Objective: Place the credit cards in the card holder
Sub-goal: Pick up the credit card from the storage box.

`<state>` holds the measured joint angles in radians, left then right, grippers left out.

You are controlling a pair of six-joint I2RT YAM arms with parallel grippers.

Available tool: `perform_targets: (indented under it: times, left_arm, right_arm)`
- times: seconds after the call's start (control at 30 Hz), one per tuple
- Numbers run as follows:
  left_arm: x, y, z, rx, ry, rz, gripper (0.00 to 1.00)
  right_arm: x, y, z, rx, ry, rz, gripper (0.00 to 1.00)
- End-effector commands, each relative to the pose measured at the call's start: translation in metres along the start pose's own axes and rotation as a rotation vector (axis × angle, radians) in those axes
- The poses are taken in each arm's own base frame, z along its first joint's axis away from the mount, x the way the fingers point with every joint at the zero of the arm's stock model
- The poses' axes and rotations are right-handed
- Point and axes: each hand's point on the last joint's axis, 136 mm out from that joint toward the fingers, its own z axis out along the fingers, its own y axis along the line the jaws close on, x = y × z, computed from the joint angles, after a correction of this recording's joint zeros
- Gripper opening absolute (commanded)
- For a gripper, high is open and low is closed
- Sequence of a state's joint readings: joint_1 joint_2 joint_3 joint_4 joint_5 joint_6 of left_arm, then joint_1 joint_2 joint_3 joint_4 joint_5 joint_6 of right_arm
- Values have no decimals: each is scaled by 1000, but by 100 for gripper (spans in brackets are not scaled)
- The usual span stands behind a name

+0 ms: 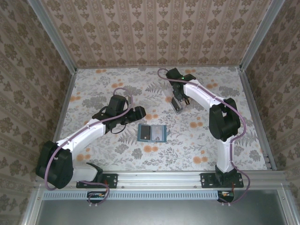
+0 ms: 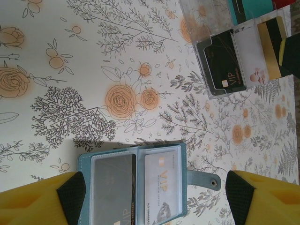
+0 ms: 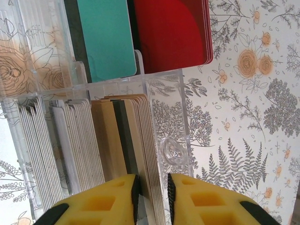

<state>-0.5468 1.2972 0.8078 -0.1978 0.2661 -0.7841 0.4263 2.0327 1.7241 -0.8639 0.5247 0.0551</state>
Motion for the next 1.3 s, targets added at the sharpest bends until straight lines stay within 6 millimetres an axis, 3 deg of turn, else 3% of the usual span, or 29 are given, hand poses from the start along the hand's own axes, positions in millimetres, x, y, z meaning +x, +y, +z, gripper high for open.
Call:
perform_targets:
  times: [0.0,0.4,0.87,1.27]
  left_arm:
    - [-2,-1,1,8,10,5,81]
    - [-1,1,2,8,11,-2,81]
    - [1,1,2,9,14,-5,81]
    - [-4,-8,0,42,11,-10,81]
  right_arm:
    - [2,-15,-8,50,-8,4,25]
    - [2,-17,-13,47,-16,9,12]
    - [1,-14,-31,-38,-33,39,8]
    - [-1,-8,-71,-232,-84,178,5]
